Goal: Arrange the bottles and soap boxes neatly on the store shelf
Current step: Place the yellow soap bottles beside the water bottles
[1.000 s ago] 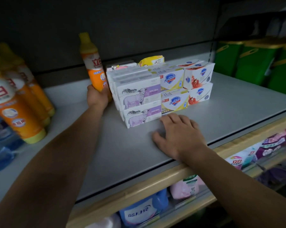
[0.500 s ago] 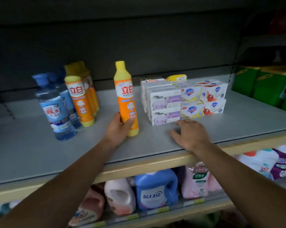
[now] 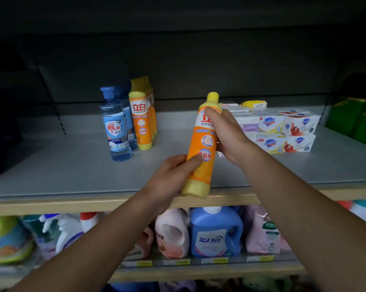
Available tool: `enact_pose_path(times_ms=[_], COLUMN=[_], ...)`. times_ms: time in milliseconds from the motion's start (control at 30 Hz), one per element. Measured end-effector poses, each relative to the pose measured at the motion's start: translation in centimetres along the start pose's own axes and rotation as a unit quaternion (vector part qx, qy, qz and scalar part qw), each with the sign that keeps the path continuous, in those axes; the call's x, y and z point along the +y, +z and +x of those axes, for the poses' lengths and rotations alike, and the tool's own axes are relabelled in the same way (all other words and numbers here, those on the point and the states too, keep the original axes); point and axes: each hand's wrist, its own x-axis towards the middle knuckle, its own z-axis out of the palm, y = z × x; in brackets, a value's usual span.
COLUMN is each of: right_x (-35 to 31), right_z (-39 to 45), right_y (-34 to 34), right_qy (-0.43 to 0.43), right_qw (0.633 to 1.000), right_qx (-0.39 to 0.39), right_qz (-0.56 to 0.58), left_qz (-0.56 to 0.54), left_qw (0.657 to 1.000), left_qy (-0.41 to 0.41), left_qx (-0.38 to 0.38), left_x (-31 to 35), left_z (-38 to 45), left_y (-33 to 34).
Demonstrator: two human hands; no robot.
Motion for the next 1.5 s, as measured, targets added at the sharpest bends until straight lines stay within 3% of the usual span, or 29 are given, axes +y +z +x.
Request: enact_pose_path(times_ms=[200,400,533,633,700,767,833,900,967,1033,1067,1133,1233,1333,1400,1500], right_x=[0.7,1.9,1.0,0.0,-0.4,-0.8,-1.2,-1.5,-1.7,-1.6,-1.5,-1.4,-1.9,-3.1,-3.5,-3.6], right_z=[0.1,-0.7,-0.9,-1.3,-1.7,-2.0,-2.2,-2.3,-2.4,-2.5,-2.6,-2.6,-2.7,-2.8,-2.8,-2.7], right_y=[1.0,1.5,1.5,2.4,3.2,3.7,3.8,3.6,3.2,2.9,2.8,2.9,3.1,3.8,4.5,5.5], right_qy=[0.164,0.203,0.119,0.021,-0.026,-0.044,-0.031,0.011,0.068,0.092,0.092,0.076,0.024,-0.065,-0.113,-0.167], right_qw=[0.982,0.972,0.991,0.999,0.996,0.993,0.994,0.994,0.973,0.947,0.939,0.938,0.963,0.989,0.990,0.978], right_qx=[-0.093,-0.108,-0.052,0.005,0.033,0.021,-0.035,-0.110,-0.171,-0.216,-0.229,-0.236,-0.202,-0.130,-0.062,0.012], right_qz=[0.031,0.054,0.042,-0.035,-0.080,-0.106,-0.095,0.007,0.139,0.220,0.239,0.241,0.177,0.028,-0.057,-0.122], left_qz=[-0.148,-0.218,-0.132,0.039,0.158,0.178,0.097,-0.100,-0.254,-0.339,-0.364,-0.367,-0.306,-0.137,0.026,0.100], left_qw=[0.983,0.963,0.980,0.997,0.979,0.968,0.981,0.989,0.952,0.900,0.881,0.877,0.922,0.989,0.994,0.972], left_qy=[-0.106,-0.161,-0.149,-0.038,0.038,0.068,0.027,-0.077,-0.147,-0.168,-0.169,-0.165,-0.138,-0.045,0.045,0.122], left_qx=[-0.011,-0.007,-0.020,0.061,0.119,0.162,0.165,0.072,-0.090,-0.216,-0.249,-0.262,-0.194,-0.015,0.095,0.175], left_x=[2.6,2.6,1.2,-0.3,-1.0,-1.8,-1.7,-1.3,-0.8,-0.7,-0.8,-1.0,-1.3,-1.8,-2.4,-3.1], left_z=[-2.1,-1.9,-2.0,-1.5,-1.2,-0.9,-1.0,-1.2,-1.7,-2.3,-2.5,-2.7,-2.6,-2.4,-2.5,-2.1], left_y=[0.8,-0.2,-1.2,-1.6,-1.7,-1.9,-2.2,-2.6,-3.2,-3.6,-3.7,-3.8,-3.7,-3.5,-3.3,-2.8])
